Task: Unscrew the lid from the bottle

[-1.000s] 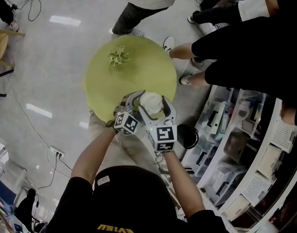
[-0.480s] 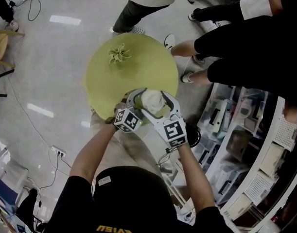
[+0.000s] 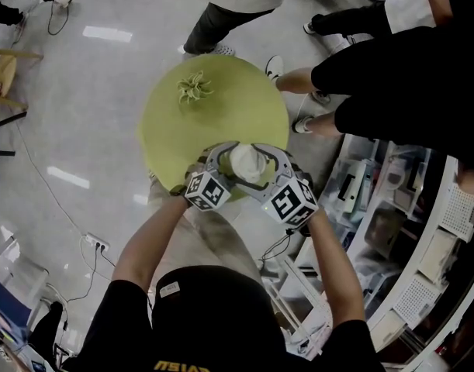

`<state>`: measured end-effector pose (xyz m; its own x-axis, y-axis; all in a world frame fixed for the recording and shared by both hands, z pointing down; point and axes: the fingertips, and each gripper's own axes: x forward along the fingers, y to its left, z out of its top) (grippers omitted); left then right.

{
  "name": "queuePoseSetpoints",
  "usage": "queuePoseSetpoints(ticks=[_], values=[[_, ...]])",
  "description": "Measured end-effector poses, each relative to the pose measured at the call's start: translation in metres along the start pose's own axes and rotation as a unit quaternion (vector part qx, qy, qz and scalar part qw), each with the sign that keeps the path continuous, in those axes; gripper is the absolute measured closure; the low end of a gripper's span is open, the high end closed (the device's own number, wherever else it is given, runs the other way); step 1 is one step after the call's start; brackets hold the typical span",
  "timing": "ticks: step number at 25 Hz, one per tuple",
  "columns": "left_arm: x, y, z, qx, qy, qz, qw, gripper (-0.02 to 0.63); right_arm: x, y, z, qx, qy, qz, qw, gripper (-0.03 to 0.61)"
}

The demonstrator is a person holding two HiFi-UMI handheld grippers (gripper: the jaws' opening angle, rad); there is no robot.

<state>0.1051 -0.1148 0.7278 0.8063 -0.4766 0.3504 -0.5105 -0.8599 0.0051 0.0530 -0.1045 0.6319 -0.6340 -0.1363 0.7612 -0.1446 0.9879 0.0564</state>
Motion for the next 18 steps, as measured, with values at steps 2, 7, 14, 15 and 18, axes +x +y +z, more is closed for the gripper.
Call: queuePoseSetpoints(ticks=[2, 7, 14, 15, 18], values=[[0.001, 0.001, -0.001, 0.000, 0.000, -0.002, 1.0000, 0.219, 0.001, 0.002, 0.000, -0.027, 0.009, 0.021, 0.999, 0.178], [0.002, 0.000, -0.001, 0.002, 0.002, -0.005, 1.0000, 0.219, 0.001, 0.003, -0.001, -0.048, 0.016, 0.042, 0.998, 0.178], [0.001, -0.001, -0.001, 0.002, 0.006, -0.004, 1.0000, 0.221, 0.000, 0.004, -0.004, -0.031, 0.028, 0.052, 0.998, 0.165], [0.002, -0.002, -0.001, 0.002, 0.006, -0.004, 1.0000, 0.221, -0.003, 0.001, -0.002, -0.012, 0.025, 0.052, 0.998, 0.108], [0.001, -0.001, 0.000, 0.006, 0.007, -0.005, 0.9999, 0.221, -0.019, -0.016, 0.016, 0.051, -0.025, 0.013, 0.998, 0.084]])
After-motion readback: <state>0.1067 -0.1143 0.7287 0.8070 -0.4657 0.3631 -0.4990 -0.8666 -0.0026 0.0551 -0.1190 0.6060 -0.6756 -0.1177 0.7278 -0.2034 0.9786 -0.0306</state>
